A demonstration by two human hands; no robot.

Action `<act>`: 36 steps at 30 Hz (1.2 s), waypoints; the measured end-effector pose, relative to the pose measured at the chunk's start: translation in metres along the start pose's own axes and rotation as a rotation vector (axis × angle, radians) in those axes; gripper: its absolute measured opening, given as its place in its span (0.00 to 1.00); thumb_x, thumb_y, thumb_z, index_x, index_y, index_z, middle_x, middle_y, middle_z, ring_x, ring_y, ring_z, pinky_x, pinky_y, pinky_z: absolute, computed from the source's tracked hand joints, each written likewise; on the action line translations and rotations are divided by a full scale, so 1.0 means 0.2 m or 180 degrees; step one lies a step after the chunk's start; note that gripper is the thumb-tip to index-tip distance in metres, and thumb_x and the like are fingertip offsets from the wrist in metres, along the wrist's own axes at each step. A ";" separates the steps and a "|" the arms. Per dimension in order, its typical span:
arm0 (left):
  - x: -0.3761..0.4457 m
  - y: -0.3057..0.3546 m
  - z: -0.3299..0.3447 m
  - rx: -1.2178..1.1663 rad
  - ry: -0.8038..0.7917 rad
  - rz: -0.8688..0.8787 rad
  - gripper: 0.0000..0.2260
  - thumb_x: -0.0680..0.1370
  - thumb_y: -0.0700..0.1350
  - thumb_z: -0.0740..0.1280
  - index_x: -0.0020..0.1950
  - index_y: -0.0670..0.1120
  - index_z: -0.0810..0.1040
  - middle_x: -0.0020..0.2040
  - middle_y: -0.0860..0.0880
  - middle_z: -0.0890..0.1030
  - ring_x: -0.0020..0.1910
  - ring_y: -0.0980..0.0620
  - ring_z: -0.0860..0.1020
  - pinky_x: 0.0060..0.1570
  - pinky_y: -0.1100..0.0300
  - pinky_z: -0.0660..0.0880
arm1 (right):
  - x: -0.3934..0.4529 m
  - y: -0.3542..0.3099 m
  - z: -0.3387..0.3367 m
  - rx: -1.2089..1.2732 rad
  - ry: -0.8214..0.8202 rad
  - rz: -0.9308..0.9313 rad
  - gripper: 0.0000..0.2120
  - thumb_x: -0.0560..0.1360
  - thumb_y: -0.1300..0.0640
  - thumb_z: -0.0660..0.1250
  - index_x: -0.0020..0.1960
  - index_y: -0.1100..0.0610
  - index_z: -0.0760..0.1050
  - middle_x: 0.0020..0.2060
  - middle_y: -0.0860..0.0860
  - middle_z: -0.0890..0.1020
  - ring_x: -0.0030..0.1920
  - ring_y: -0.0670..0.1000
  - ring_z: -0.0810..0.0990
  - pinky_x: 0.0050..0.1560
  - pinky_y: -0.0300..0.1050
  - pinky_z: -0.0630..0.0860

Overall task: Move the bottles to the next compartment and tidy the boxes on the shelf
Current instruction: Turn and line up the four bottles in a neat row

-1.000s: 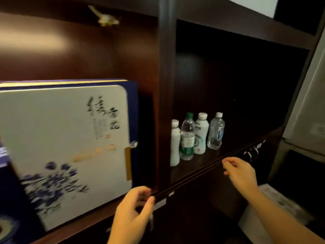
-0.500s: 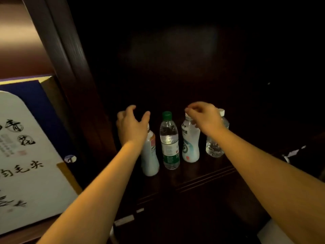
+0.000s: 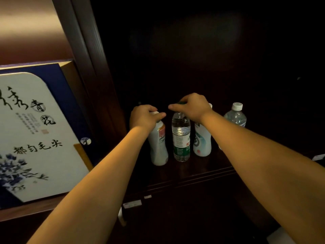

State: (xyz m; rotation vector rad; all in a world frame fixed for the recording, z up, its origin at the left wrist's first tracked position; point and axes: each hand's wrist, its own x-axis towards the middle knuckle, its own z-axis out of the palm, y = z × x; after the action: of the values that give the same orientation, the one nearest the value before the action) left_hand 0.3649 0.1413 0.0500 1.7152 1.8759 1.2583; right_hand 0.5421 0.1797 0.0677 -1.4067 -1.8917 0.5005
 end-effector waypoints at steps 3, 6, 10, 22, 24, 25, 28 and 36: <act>0.01 0.00 0.01 0.0022 0.0044 -0.0054 0.20 0.70 0.51 0.75 0.59 0.45 0.80 0.57 0.45 0.81 0.56 0.47 0.78 0.56 0.54 0.75 | 0.00 0.01 -0.02 0.0087 -0.0149 -0.0102 0.17 0.70 0.43 0.75 0.51 0.53 0.84 0.40 0.46 0.83 0.48 0.49 0.82 0.46 0.43 0.78; 0.03 0.00 0.02 -0.0061 0.0005 -0.0128 0.23 0.70 0.48 0.75 0.63 0.44 0.77 0.61 0.43 0.79 0.59 0.45 0.77 0.59 0.51 0.75 | 0.02 0.01 -0.02 0.0088 -0.0213 -0.0181 0.16 0.70 0.46 0.75 0.54 0.53 0.84 0.46 0.49 0.85 0.51 0.49 0.82 0.50 0.45 0.79; 0.06 0.00 0.03 -0.0171 -0.0149 -0.0184 0.24 0.72 0.42 0.74 0.67 0.42 0.74 0.64 0.41 0.77 0.62 0.43 0.76 0.59 0.52 0.74 | 0.03 0.03 -0.01 0.0142 -0.0185 -0.0251 0.20 0.70 0.48 0.76 0.60 0.54 0.81 0.45 0.45 0.80 0.50 0.48 0.79 0.44 0.39 0.74; 0.05 0.00 0.06 -0.0543 -0.0299 -0.0077 0.18 0.73 0.43 0.73 0.61 0.43 0.78 0.47 0.49 0.79 0.38 0.63 0.75 0.36 0.70 0.70 | 0.05 0.04 0.01 0.0502 -0.0203 -0.0077 0.14 0.69 0.50 0.76 0.51 0.56 0.84 0.42 0.52 0.85 0.42 0.48 0.83 0.43 0.44 0.79; 0.05 0.01 0.05 -0.0547 -0.0292 -0.0094 0.18 0.73 0.43 0.73 0.62 0.42 0.78 0.47 0.49 0.78 0.38 0.62 0.75 0.36 0.69 0.70 | 0.04 0.04 0.01 0.0493 -0.0185 -0.0077 0.14 0.69 0.49 0.77 0.51 0.55 0.84 0.43 0.52 0.85 0.44 0.49 0.83 0.46 0.46 0.80; 0.04 0.01 0.05 -0.0533 -0.0294 -0.0092 0.20 0.72 0.43 0.73 0.63 0.42 0.77 0.47 0.49 0.78 0.38 0.61 0.75 0.38 0.67 0.71 | 0.04 0.04 0.01 0.0479 -0.0172 -0.0090 0.15 0.69 0.48 0.77 0.51 0.55 0.84 0.43 0.52 0.85 0.44 0.49 0.83 0.46 0.46 0.81; 0.04 0.01 0.04 -0.0484 -0.0337 -0.0124 0.24 0.71 0.47 0.75 0.64 0.41 0.76 0.52 0.47 0.78 0.48 0.51 0.77 0.48 0.58 0.74 | 0.03 0.05 0.00 0.0467 -0.0121 -0.0112 0.15 0.69 0.47 0.76 0.50 0.57 0.84 0.43 0.52 0.85 0.44 0.49 0.84 0.46 0.46 0.81; 0.04 0.00 0.03 -0.0383 -0.0173 -0.0201 0.24 0.69 0.52 0.76 0.58 0.41 0.78 0.52 0.44 0.82 0.51 0.45 0.79 0.53 0.48 0.78 | 0.03 0.03 -0.01 0.0271 -0.0038 -0.0121 0.20 0.68 0.44 0.77 0.48 0.60 0.83 0.41 0.53 0.85 0.42 0.48 0.83 0.44 0.46 0.81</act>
State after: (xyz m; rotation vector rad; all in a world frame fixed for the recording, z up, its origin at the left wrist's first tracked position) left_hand 0.3681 0.1507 0.0494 1.5999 1.7719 1.2604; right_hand 0.5472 0.1868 0.0660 -1.3132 -1.8806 0.5655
